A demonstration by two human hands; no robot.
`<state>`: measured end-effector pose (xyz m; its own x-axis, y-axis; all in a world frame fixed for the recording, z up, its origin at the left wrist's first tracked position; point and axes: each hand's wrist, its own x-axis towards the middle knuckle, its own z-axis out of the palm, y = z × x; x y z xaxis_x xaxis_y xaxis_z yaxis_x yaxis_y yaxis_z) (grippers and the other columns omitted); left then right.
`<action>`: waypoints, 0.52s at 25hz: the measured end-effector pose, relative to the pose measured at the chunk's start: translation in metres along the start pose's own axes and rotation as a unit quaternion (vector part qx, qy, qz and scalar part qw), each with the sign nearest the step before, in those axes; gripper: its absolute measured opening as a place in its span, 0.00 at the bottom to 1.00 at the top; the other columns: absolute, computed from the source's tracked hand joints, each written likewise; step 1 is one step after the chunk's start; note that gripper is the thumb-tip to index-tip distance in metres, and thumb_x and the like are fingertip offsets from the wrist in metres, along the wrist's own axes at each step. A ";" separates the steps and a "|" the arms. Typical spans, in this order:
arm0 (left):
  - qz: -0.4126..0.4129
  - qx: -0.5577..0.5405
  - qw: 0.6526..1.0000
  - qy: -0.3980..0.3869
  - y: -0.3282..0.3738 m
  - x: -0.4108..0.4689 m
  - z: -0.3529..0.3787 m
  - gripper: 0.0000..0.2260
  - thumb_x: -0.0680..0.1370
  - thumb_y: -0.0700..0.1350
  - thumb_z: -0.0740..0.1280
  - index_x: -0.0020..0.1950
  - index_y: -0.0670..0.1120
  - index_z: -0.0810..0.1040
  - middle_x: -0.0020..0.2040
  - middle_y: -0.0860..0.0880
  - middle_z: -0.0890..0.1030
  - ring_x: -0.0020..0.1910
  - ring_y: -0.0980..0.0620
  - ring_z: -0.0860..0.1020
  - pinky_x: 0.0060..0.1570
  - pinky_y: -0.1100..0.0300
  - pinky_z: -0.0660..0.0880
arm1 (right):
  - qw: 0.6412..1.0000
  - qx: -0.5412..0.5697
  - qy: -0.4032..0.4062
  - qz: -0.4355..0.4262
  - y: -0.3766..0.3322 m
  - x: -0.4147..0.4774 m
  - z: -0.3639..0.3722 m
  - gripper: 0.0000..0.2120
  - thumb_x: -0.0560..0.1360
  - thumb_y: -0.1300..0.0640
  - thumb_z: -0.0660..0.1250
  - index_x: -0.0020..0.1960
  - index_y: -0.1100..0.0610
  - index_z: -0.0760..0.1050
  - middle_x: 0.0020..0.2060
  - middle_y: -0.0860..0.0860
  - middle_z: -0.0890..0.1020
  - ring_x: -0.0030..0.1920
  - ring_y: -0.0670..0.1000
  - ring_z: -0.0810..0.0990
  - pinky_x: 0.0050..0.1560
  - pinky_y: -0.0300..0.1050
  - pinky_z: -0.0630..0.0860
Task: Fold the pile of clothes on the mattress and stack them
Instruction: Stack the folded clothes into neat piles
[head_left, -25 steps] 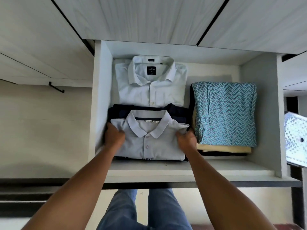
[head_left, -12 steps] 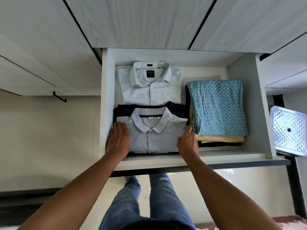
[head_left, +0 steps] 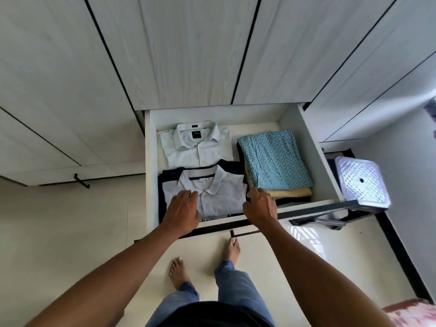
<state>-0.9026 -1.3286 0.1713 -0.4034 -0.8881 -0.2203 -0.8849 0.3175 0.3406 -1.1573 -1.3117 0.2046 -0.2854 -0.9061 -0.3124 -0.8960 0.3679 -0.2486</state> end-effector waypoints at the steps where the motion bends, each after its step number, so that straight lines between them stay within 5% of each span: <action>1: 0.007 -0.025 1.000 0.005 0.010 -0.007 -0.002 0.21 0.75 0.42 0.71 0.67 0.39 0.76 0.59 0.39 0.80 0.61 0.36 0.78 0.57 0.45 0.76 | 1.000 -0.005 0.013 -0.003 0.008 -0.007 -0.008 0.12 0.71 0.58 0.68 0.54 0.57 0.80 0.51 0.58 0.83 0.53 0.63 0.82 0.51 0.53 0.77; 5: -0.019 -0.087 0.996 -0.007 0.040 -0.023 -0.001 0.15 0.79 0.45 0.67 0.65 0.45 0.79 0.59 0.45 0.82 0.60 0.43 0.78 0.58 0.50 0.75 | 0.999 -0.022 0.046 -0.015 0.046 -0.021 -0.025 0.07 0.72 0.58 0.67 0.49 0.57 0.81 0.46 0.57 0.84 0.48 0.62 0.83 0.48 0.52 0.77; 9: -0.075 -0.137 0.986 0.056 0.082 -0.037 0.009 0.04 0.77 0.43 0.68 0.49 0.47 0.81 0.45 0.48 0.84 0.47 0.45 0.82 0.45 0.52 0.78 | 0.997 -0.004 0.062 -0.051 0.093 -0.035 -0.029 0.07 0.78 0.56 0.64 0.48 0.57 0.80 0.45 0.58 0.84 0.47 0.63 0.83 0.43 0.51 0.76; 13: -0.171 -0.153 0.972 0.053 0.127 -0.056 0.039 0.05 0.77 0.45 0.69 0.44 0.46 0.82 0.41 0.48 0.85 0.44 0.44 0.83 0.42 0.53 0.78 | 0.998 0.022 0.010 -0.056 0.141 -0.052 -0.018 0.09 0.80 0.51 0.64 0.50 0.55 0.80 0.48 0.55 0.85 0.50 0.62 0.83 0.41 0.47 0.70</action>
<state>-1.0011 -1.2260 0.1914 -0.0567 -0.9588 -0.2782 -0.8456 -0.1020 0.5240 -1.2749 -1.2169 0.2024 -0.1911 -0.9462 -0.2612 -0.9073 0.2719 -0.3208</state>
